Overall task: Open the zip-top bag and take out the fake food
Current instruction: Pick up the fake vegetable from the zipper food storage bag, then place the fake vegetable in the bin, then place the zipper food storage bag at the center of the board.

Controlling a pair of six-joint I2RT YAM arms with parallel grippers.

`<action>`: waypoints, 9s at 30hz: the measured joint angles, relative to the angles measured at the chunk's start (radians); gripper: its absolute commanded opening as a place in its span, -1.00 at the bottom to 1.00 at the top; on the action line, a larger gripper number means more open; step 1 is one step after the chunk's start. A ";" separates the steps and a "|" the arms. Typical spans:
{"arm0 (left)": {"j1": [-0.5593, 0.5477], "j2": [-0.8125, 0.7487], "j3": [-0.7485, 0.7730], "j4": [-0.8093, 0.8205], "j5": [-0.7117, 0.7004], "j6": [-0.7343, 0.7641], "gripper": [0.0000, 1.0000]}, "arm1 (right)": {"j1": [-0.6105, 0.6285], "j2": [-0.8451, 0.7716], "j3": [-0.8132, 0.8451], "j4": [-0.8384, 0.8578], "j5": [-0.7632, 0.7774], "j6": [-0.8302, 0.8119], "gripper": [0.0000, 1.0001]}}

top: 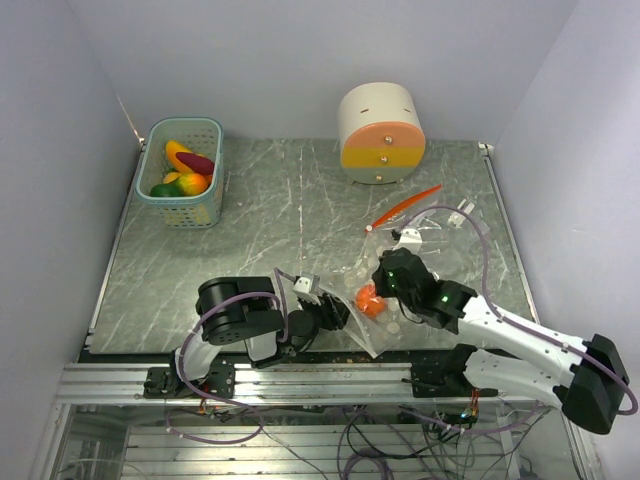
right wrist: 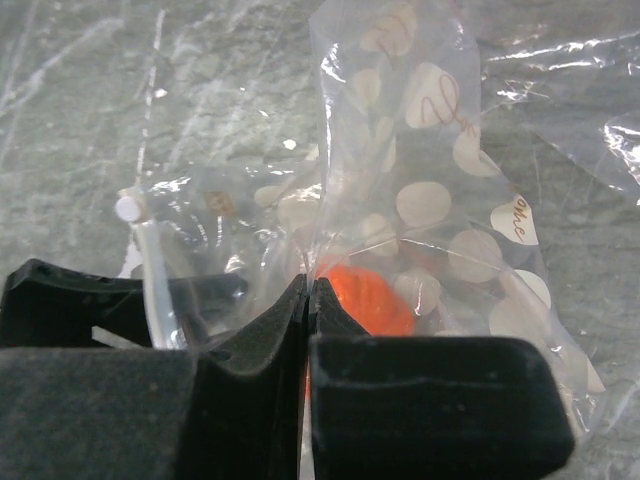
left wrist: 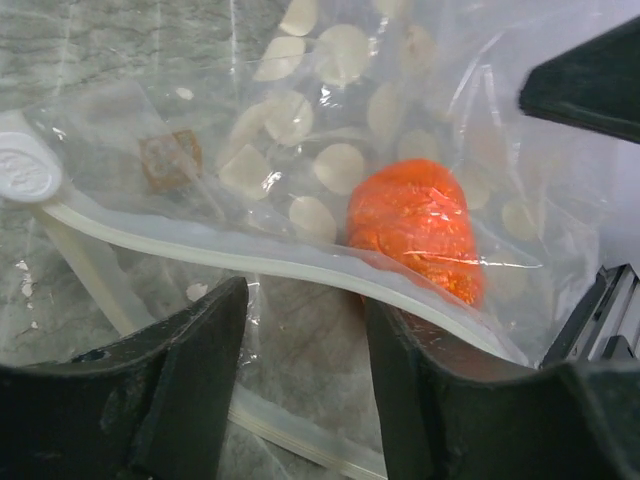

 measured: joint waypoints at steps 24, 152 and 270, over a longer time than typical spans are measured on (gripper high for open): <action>-0.011 0.000 0.018 0.008 0.108 0.111 0.57 | -0.140 0.227 -0.205 0.214 -0.139 0.083 -1.00; -0.105 -0.209 0.164 -0.426 0.333 -0.048 0.70 | -0.256 0.086 -0.323 0.297 -0.340 0.034 -1.00; 0.680 -1.251 0.006 -1.483 0.273 0.199 0.95 | -0.395 0.150 0.175 0.189 -0.203 -0.186 0.97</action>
